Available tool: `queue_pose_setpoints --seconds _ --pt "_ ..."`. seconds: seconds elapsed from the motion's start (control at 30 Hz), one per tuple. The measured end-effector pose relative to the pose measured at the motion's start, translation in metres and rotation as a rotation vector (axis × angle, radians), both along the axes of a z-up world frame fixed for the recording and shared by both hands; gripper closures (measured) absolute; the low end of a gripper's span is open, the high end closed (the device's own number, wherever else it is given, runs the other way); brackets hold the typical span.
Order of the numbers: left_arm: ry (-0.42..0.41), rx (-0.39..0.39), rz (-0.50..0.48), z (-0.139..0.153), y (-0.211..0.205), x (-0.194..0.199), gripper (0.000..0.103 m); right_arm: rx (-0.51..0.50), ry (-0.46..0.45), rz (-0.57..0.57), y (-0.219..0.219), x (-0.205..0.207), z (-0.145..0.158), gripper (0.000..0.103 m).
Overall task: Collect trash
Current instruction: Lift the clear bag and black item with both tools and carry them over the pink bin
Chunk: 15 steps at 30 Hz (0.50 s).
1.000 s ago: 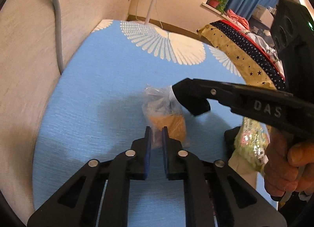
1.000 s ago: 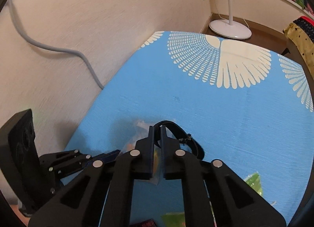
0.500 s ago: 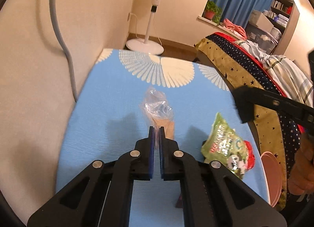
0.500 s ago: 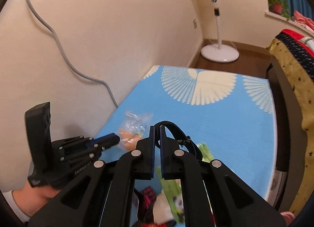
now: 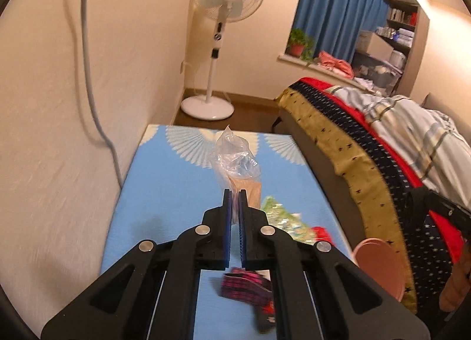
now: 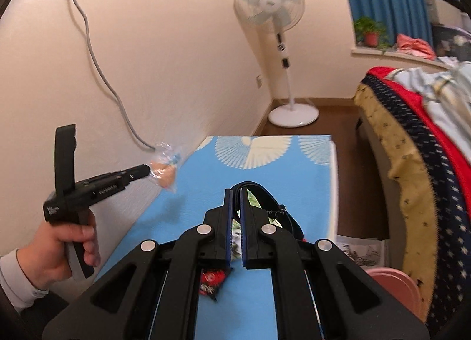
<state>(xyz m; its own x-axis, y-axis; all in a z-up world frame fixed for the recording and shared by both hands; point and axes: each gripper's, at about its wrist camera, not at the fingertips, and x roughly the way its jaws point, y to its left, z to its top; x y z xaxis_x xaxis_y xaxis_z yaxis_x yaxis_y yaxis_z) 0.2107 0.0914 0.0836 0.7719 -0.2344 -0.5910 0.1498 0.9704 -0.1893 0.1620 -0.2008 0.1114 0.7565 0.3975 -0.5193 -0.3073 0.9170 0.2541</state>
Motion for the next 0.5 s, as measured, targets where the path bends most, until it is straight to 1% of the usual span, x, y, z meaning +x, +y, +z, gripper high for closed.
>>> queue_pose_setpoints --seconds 0.13,0.3,0.5 --pt "-0.018 0.017 -0.029 0.011 -0.027 -0.021 0.099 0.021 -0.027 -0.047 -0.028 -0.027 0.01 0.098" --pt "-0.045 0.041 -0.065 0.019 -0.062 -0.05 0.099 0.011 -0.072 -0.103 -0.056 -0.054 0.022 0.098" --pt "-0.065 0.073 -0.083 0.014 -0.094 -0.075 0.099 0.013 -0.091 -0.178 -0.086 -0.077 0.015 0.098"
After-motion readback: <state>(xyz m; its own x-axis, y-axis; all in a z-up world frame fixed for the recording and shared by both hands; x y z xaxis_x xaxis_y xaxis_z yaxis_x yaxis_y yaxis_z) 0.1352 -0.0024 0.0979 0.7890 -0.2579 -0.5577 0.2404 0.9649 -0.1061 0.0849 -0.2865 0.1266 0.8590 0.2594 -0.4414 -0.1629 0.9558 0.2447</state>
